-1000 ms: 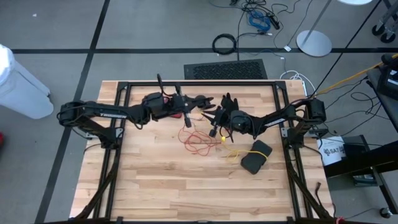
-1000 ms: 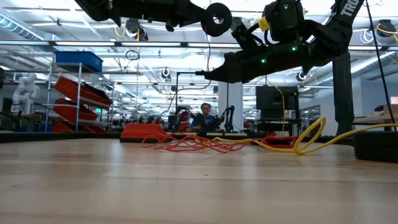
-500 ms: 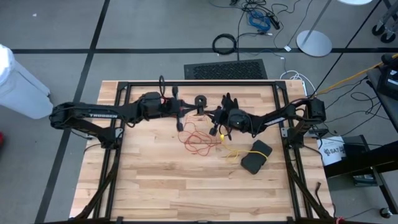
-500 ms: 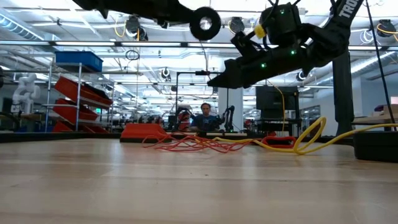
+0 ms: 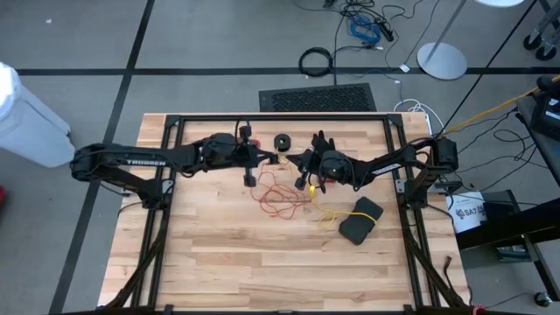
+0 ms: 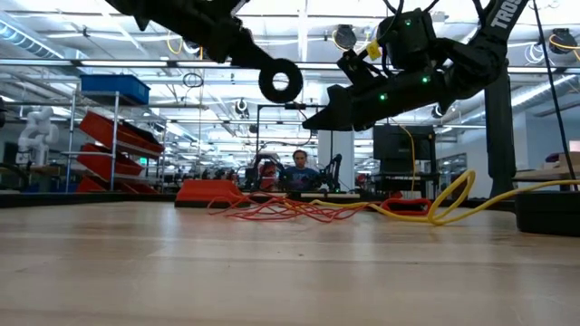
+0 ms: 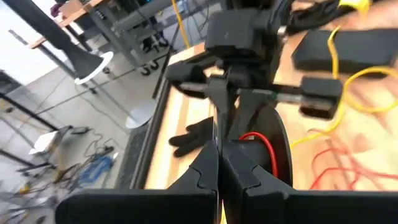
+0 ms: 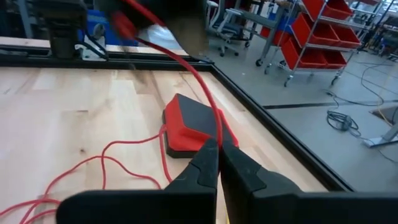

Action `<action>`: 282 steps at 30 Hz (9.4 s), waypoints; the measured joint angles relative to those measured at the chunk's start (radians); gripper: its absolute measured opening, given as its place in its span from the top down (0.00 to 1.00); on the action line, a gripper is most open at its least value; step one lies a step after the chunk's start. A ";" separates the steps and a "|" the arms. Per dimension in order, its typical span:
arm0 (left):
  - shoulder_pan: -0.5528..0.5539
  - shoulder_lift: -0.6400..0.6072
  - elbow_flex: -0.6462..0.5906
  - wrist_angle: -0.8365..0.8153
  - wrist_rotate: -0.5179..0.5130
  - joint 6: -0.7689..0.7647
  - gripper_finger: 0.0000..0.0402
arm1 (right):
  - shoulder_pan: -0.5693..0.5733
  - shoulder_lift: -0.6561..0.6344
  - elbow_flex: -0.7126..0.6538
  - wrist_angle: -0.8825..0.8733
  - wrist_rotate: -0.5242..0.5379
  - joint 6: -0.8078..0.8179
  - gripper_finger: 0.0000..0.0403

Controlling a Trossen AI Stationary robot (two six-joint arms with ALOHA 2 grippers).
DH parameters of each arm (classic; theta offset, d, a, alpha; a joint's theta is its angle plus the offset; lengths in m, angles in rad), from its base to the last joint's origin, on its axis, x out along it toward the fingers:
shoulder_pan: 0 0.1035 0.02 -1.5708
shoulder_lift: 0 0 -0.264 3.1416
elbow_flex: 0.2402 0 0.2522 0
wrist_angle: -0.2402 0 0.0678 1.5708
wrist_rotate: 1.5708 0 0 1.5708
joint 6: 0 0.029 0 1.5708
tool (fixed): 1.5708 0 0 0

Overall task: Coil cords
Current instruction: Coil the red wire onto spool

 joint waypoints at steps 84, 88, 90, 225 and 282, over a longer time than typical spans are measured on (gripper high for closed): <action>0.015 0.335 0.040 0.824 -0.218 -0.227 1.00 | 0.016 -0.006 0.000 0.180 0.027 -0.149 0.93; 0.015 0.335 0.040 0.792 -0.217 -0.227 1.00 | 0.017 -0.006 0.000 0.155 0.027 -0.158 0.93; 0.015 0.334 0.040 0.787 -0.209 -0.227 1.00 | 0.017 -0.006 0.000 0.133 0.027 -0.158 0.93; 0.102 0.114 -0.138 0.428 0.139 -0.187 1.00 | -0.018 -0.087 0.000 -0.236 0.085 -0.022 1.00; 0.064 0.114 -0.138 0.339 -0.017 -0.054 1.00 | -0.171 0.328 0.125 0.212 -0.340 0.156 0.72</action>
